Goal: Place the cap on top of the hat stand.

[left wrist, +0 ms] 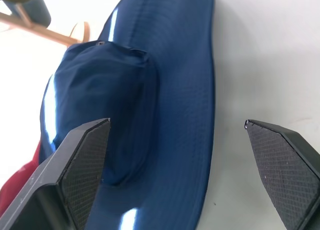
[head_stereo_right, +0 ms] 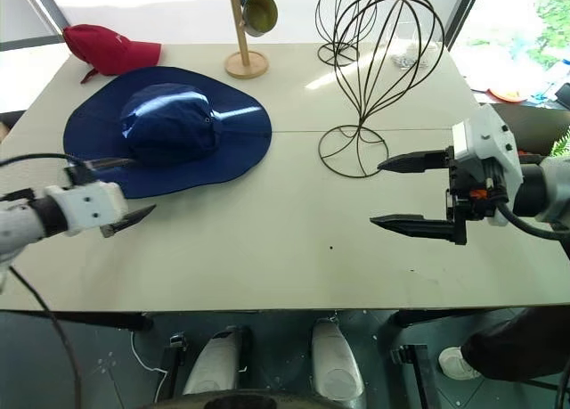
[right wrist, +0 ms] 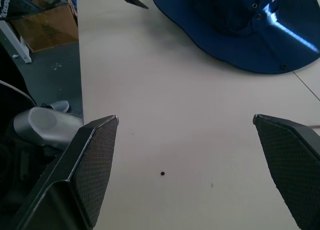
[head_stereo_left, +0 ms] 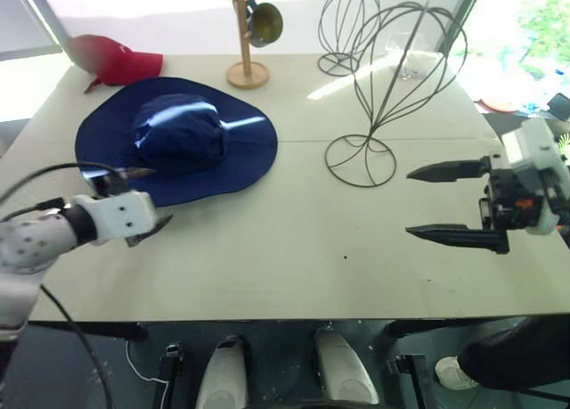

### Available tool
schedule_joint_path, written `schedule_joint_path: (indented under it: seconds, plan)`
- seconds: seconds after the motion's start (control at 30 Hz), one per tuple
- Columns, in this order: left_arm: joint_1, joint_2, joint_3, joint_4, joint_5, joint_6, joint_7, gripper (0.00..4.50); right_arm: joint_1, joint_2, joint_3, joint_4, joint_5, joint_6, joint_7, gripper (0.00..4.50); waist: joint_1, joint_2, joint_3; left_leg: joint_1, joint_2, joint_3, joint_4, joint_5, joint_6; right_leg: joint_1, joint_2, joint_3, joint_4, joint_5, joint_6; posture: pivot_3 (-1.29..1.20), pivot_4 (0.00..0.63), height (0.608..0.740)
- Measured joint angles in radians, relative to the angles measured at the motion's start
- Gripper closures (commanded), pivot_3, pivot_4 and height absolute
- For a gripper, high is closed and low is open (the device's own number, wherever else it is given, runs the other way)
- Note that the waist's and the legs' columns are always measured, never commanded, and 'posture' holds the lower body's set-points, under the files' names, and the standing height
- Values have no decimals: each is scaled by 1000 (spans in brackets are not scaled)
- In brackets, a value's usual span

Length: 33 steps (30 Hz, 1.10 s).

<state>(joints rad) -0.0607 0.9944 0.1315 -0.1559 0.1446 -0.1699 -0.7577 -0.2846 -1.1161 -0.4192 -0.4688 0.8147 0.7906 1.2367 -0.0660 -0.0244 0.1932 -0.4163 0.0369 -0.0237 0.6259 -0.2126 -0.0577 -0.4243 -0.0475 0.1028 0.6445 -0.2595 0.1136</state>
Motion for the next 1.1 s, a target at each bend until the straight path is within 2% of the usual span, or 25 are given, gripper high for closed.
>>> schedule_joint_path:
  seconds: [0.33,0.67,0.77,0.87,0.9,1.0,1.1]
  plan:
    - [-268,-162,-235,277,195,-112,116,0,-5,-5,-50,-43,97,56,-103,75,24,-1,0,-2,0,0,5,0,0,0,0,0,3,2,5,0,150,739]
    - [-442,-252,-324,512,339,-148,286,0,-47,-13,-60,-48,168,70,-158,75,25,-1,0,-2,-1,-2,5,0,0,0,1,0,3,4,7,0,150,739]
    - [-465,-258,-343,548,359,-155,312,820,-64,-19,-60,-47,191,78,-173,0,26,-1,-1,-2,-1,-2,5,0,0,1,1,0,3,4,7,0,150,739]
    - [-464,-273,-346,576,358,-149,316,2270,-74,-25,-60,-44,199,79,-183,0,26,-1,-1,-3,-1,-3,5,0,0,1,1,0,3,4,7,0,150,739]
    - [-463,-274,-346,578,355,-146,314,2954,-74,-26,-60,-43,203,79,-185,0,26,-1,-1,-3,-1,-3,5,0,0,1,1,0,3,4,8,0,150,739]
    - [-463,-274,-346,578,346,-144,307,4396,-73,-32,-60,-37,208,79,-189,0,25,-1,-1,-3,-1,-3,5,0,0,1,1,0,3,4,8,0,150,739]
    - [-463,-271,-342,572,334,-142,302,4459,-73,-42,-63,-30,213,85,-193,0,25,0,-1,-3,-1,-3,5,0,0,1,1,0,3,4,8,0,150,739]
